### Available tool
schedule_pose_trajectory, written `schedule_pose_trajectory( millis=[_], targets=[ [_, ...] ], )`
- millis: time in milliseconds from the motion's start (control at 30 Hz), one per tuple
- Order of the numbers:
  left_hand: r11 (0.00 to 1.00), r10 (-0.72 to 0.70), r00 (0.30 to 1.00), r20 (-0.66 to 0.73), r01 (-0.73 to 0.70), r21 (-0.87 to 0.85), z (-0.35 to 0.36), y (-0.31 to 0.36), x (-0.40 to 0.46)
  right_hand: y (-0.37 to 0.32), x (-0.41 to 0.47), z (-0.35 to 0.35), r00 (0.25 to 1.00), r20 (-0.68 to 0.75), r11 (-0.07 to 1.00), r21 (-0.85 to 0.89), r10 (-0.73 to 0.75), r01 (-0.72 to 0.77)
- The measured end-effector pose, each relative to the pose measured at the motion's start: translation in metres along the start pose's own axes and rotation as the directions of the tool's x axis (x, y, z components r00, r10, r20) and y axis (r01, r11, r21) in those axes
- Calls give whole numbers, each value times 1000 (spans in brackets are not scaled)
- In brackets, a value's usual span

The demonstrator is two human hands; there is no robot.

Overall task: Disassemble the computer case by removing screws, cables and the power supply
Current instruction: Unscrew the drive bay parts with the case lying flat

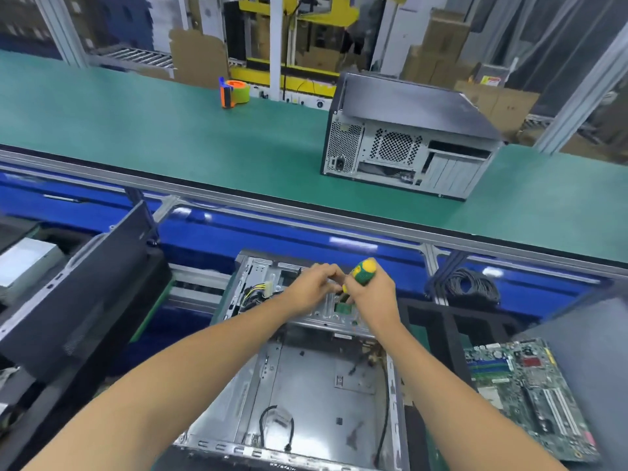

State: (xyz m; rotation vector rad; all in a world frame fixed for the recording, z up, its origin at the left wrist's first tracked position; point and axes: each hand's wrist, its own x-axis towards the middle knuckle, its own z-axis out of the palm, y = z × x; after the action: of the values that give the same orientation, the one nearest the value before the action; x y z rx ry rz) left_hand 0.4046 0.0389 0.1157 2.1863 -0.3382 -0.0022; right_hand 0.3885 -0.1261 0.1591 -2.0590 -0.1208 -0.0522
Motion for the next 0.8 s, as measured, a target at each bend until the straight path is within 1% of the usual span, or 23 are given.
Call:
schedule_pose_trajectory(
  millis=[67, 133, 200, 333, 600, 800],
  targets=[
    [997, -16, 998, 56, 20, -71, 3, -1, 4, -1, 6, -3, 1000, -17, 999, -46, 18, -19],
    [996, -22, 995, 100, 31, -87, 6, 1, 8, 0, 12, -5, 999, -20, 996, -76, 37, -39],
    [995, -23, 992, 121, 34, -90, 7, 1, 11, 1, 16, -5, 998, -28, 997, -61, 49, -51],
    [988, -34, 992, 121, 52, -148, 8, -7, 9, -1, 23, -5, 996, -47, 997, -5, 72, -72],
    [987, -24, 999, 27, 28, -160, 13, -12, 7, -11, 31, 0, 996, -23, 994, -73, 84, -86],
    [990, -3, 1000, -11, 2, -142, 15, -15, 6, -16, 34, -1, 993, -5, 991, -56, 117, -117]
  ],
)
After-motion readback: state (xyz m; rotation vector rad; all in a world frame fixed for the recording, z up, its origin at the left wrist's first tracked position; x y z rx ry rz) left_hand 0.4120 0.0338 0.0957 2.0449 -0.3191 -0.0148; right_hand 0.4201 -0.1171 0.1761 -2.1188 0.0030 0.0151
